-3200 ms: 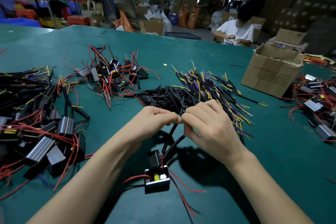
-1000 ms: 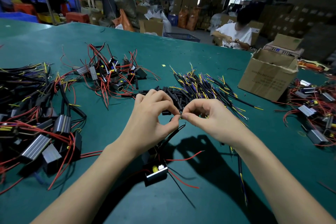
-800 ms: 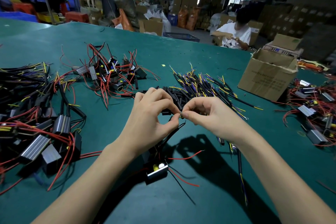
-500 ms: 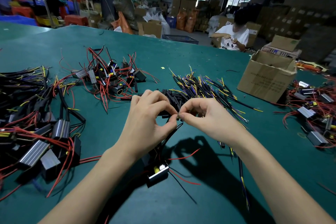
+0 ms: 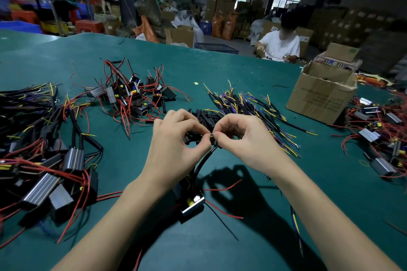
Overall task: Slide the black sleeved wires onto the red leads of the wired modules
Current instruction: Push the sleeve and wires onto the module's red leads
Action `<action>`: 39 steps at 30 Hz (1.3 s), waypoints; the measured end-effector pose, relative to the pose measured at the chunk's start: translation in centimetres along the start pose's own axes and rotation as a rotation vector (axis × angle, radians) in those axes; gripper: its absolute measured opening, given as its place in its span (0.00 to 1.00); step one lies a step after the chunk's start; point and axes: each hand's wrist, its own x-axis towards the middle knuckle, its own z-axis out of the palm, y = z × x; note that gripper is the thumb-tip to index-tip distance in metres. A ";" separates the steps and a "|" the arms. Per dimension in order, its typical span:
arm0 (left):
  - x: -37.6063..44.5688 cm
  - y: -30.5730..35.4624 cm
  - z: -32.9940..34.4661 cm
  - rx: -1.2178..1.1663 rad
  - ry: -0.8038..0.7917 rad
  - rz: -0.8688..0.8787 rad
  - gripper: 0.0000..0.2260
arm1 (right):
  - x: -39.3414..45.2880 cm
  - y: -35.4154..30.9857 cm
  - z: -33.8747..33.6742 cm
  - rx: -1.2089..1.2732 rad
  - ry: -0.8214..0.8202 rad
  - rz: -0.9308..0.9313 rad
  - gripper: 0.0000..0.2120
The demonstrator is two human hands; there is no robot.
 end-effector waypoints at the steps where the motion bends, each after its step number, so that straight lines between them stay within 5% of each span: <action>1: 0.1 0.1 0.0 -0.039 -0.003 -0.035 0.03 | 0.0 -0.1 0.1 -0.023 0.017 -0.020 0.05; 10: 0.8 -0.1 -1.1 -0.465 -0.188 -0.513 0.04 | 0.6 -0.5 0.3 -0.674 0.102 -0.437 0.02; 20: 1.3 -0.6 -2.0 -0.736 -0.474 -0.775 0.08 | 1.7 -1.2 -1.0 -0.997 0.081 -0.942 0.10; 28: 1.3 -1.2 -2.3 -0.992 -0.686 -0.960 0.03 | 1.7 -1.2 -2.0 -1.165 0.146 -1.263 0.05; 39: 0.6 -1.5 -1.3 -0.560 -0.544 -0.537 0.04 | 0.0 2.1 -1.4 -0.609 0.001 -0.437 0.05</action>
